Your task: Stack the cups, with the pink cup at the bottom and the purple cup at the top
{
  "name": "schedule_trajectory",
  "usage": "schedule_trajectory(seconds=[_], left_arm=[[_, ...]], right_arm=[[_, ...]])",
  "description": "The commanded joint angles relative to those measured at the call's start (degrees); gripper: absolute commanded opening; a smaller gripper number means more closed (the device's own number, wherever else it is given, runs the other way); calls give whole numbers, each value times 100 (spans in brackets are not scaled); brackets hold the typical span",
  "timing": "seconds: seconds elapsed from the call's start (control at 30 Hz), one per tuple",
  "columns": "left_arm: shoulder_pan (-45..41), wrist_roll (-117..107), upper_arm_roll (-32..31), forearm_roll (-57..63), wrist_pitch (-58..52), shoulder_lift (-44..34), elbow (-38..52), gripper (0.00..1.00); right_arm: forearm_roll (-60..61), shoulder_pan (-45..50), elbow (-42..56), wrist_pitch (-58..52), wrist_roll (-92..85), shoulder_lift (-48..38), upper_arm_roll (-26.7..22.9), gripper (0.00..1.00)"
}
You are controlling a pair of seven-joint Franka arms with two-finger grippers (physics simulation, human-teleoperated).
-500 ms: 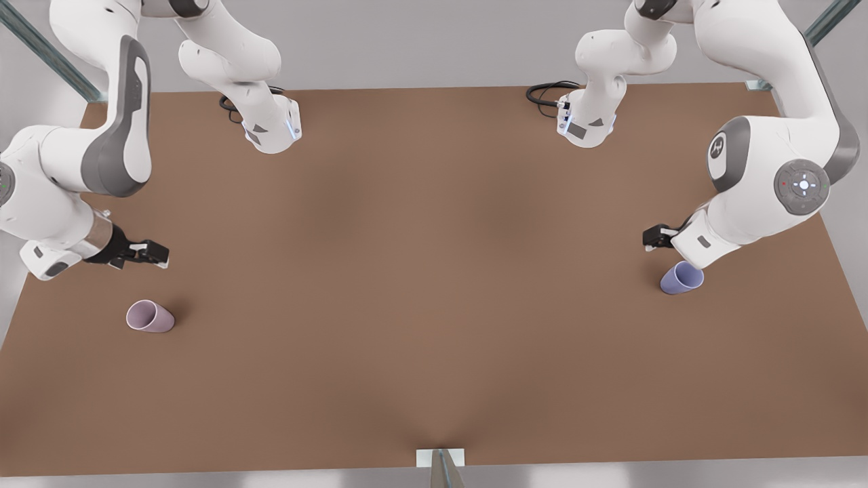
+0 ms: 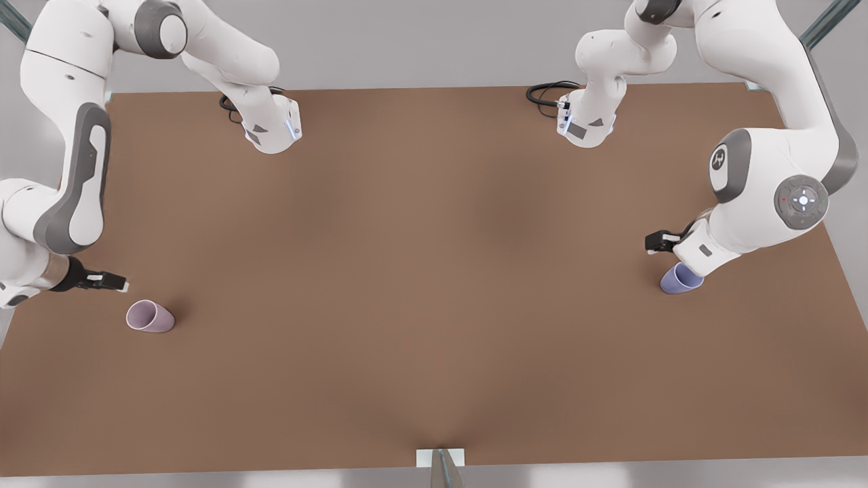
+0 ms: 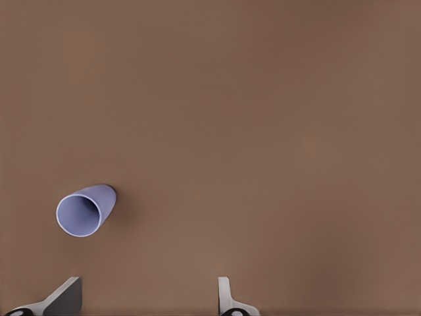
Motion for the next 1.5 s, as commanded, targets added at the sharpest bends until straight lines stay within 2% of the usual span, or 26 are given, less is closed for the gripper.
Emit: schedule_trajectory(seconds=[0.0, 0.13, 0.3, 0.5, 0.8, 0.87, 0.97, 1.13, 1.2, 1.23, 1.27, 1.47], left_arm=[[-2, -20, 0, 3, -9, 2, 2, 100], [-2, -20, 0, 3, 0, 37, 2, 100], [-2, -20, 0, 3, 0, 55, 2, 100], [-2, -20, 0, 3, 0, 81, 2, 100], [7, -20, 0, 3, 9, 108, -15, 100], [7, -20, 0, 3, 9, 108, -15, 100], [7, -20, 0, 3, 9, 108, -15, 100], [16, -20, 0, 3, 18, 108, -15, 100], [16, -20, 0, 3, 18, 108, -15, 100], [25, -11, 0, 11, 18, 108, -15, 100], [25, -11, 0, 3, 18, 108, -15, 100], [25, -11, 0, 11, 18, 108, -6, 100]], right_arm=[[189, -133, 105, 649, -2402, 265, 9, 100], [391, -186, 526, 808, -2612, 863, -43, 100], [690, -142, 465, 1493, -3158, 1337, -105, 100], [673, -265, -255, 2100, -3351, 1241, -96, 100], [928, -459, -519, 2469, -3588, 1417, -78, 100], [945, -432, -563, 2654, -3597, 1452, -87, 90], [954, -423, -554, 2741, -3597, 1522, -78, 84], [945, -415, -563, 2768, -3580, 1566, -78, 51], [989, -406, -651, 2759, -3527, 1566, -78, 45], [998, -379, -642, 2750, -3518, 1557, -78, 30], [998, -379, -634, 2750, -3518, 1549, -70, 21], [989, -362, -607, 2311, -3176, 1250, 71, 21]])
